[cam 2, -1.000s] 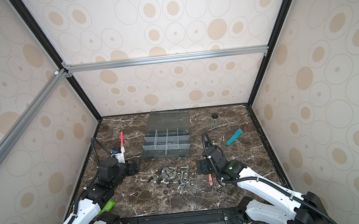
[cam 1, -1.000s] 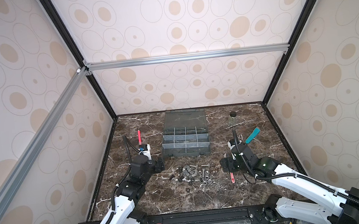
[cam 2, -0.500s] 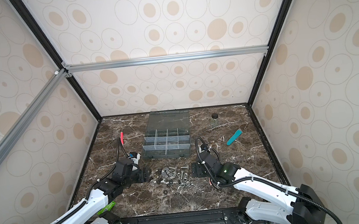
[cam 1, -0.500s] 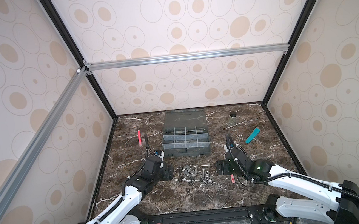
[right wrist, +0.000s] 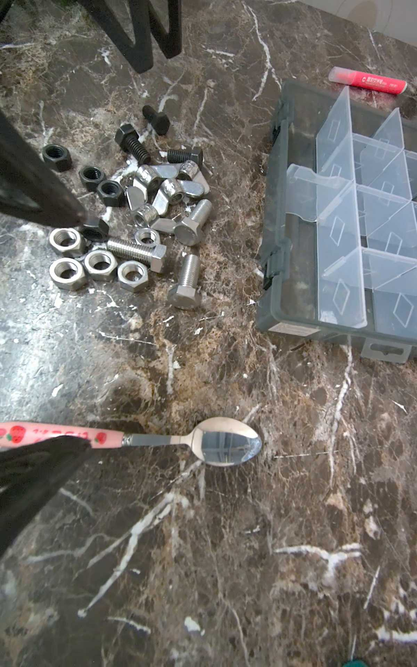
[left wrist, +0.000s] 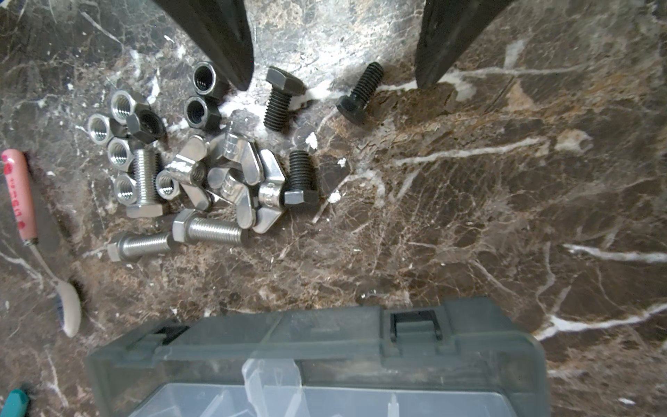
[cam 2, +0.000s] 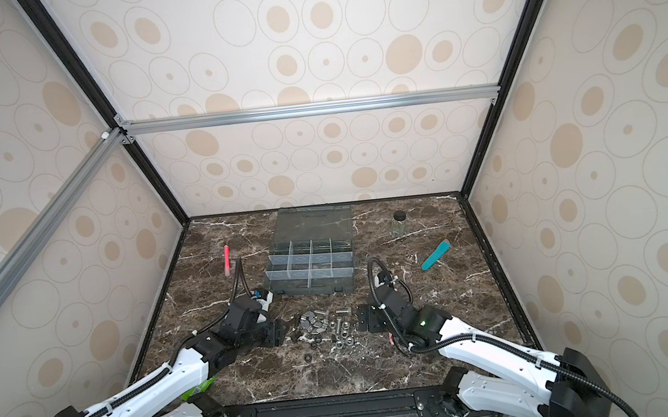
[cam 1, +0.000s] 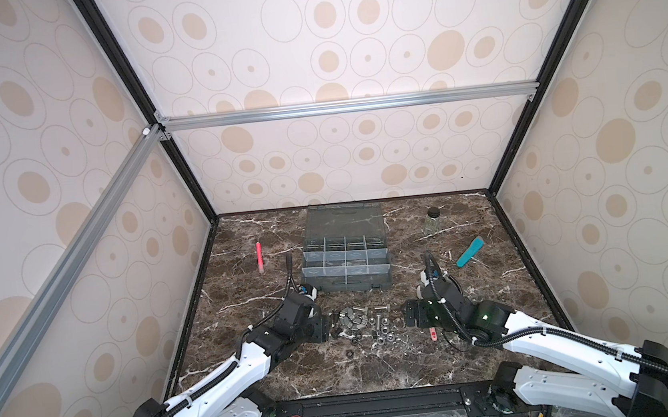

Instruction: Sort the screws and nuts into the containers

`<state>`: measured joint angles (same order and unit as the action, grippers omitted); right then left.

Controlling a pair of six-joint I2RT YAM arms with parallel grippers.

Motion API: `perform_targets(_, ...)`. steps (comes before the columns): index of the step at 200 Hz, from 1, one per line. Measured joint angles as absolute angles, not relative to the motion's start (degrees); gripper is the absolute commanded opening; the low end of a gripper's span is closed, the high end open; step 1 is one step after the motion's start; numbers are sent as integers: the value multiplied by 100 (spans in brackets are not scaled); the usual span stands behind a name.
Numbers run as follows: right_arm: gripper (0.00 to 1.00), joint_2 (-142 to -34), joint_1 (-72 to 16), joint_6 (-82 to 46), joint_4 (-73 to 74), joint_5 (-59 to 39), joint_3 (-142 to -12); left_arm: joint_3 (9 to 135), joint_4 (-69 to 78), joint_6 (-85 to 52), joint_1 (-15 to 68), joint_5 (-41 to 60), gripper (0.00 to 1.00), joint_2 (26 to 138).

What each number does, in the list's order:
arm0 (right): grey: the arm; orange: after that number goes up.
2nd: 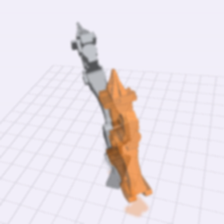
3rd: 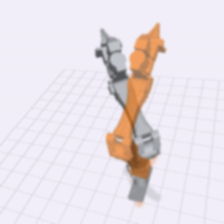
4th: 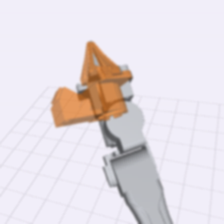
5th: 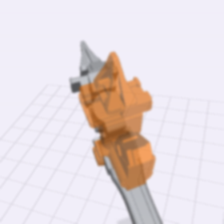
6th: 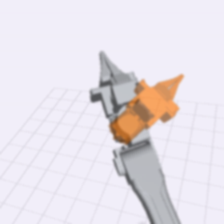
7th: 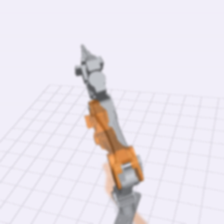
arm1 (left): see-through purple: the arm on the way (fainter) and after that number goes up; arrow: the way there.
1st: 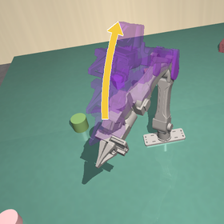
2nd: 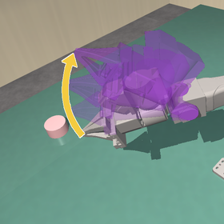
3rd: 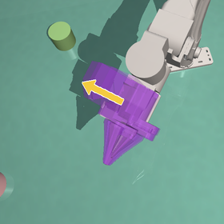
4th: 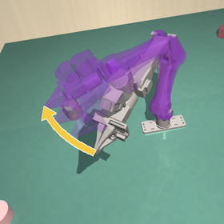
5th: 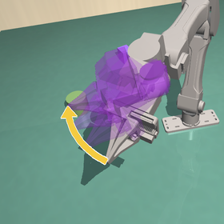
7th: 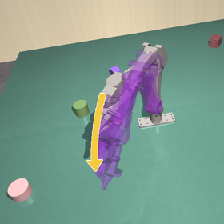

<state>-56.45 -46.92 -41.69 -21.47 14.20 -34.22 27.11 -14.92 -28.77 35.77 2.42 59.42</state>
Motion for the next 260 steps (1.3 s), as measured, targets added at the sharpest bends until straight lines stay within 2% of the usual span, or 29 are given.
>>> perform_targets(92,94,-5290,-4692,-4289,-2414,1575,-3361,2714,-1376,-3030,3712,99,69,6890)
perform_targets(140,94,-5142,-4692,-4364,-2473,1669,-3306,2714,-1216,-3033,3741,121,67,7008)
perform_targets(260,94,-4853,-4692,-4587,-2460,1675,-3135,2624,-1024,-3177,4025,73,45,7100)
